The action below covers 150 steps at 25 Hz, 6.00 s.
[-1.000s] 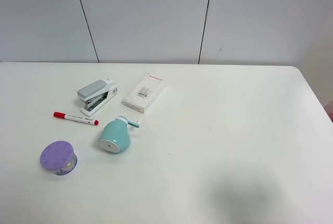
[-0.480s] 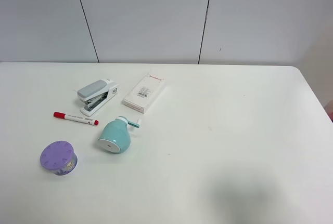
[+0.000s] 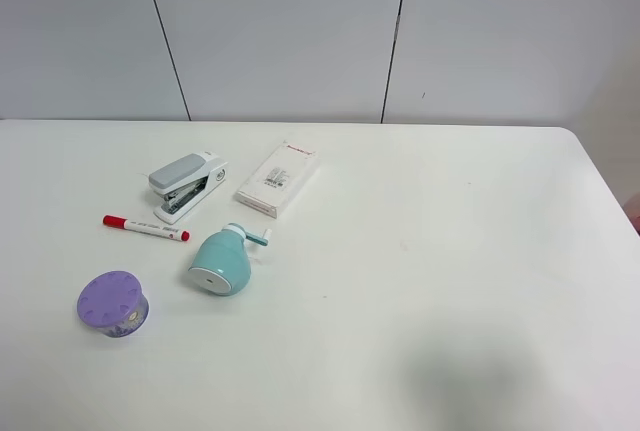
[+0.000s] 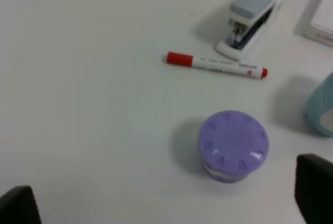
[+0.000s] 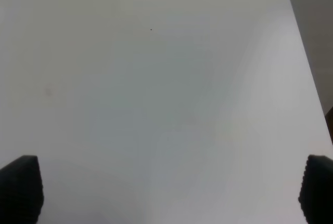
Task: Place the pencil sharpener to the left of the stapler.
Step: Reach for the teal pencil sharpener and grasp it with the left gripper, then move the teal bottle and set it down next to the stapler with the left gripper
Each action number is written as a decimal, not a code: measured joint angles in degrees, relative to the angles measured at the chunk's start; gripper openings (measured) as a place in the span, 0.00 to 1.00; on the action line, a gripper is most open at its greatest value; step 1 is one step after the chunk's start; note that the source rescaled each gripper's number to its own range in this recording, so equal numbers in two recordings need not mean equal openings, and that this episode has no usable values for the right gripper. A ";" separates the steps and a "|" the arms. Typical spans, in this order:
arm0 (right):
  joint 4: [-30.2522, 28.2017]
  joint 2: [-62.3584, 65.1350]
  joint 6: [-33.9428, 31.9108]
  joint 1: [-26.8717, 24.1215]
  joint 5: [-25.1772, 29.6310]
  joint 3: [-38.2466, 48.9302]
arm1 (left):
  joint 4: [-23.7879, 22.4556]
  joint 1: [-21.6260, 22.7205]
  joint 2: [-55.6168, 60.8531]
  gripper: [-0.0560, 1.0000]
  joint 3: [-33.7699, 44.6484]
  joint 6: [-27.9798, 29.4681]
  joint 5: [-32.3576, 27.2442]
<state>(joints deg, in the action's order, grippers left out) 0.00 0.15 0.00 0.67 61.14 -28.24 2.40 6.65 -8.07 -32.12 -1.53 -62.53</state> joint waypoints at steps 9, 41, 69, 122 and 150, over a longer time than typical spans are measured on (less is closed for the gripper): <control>0.00 0.00 0.00 0.00 0.00 0.00 | 6.19 0.00 -29.99 1.00 -16.64 0.04 -2.42; 0.00 0.00 0.00 0.00 0.00 0.00 | 2.53 -42.67 -77.65 1.00 -30.67 18.60 8.97; 0.00 0.00 0.00 0.00 0.00 0.00 | -2.40 -42.67 -93.76 1.00 -30.72 17.93 16.53; 0.00 0.00 0.00 0.00 0.00 0.00 | -6.56 -16.91 -89.93 0.10 -60.49 -26.02 -6.75; 0.00 0.00 0.00 0.00 0.00 0.00 | 5.72 -6.41 -123.64 0.10 -87.32 -23.99 -6.69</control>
<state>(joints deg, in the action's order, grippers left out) 0.00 0.15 0.00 0.67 61.14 -28.24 8.12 0.24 -131.71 -119.44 -25.52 -69.22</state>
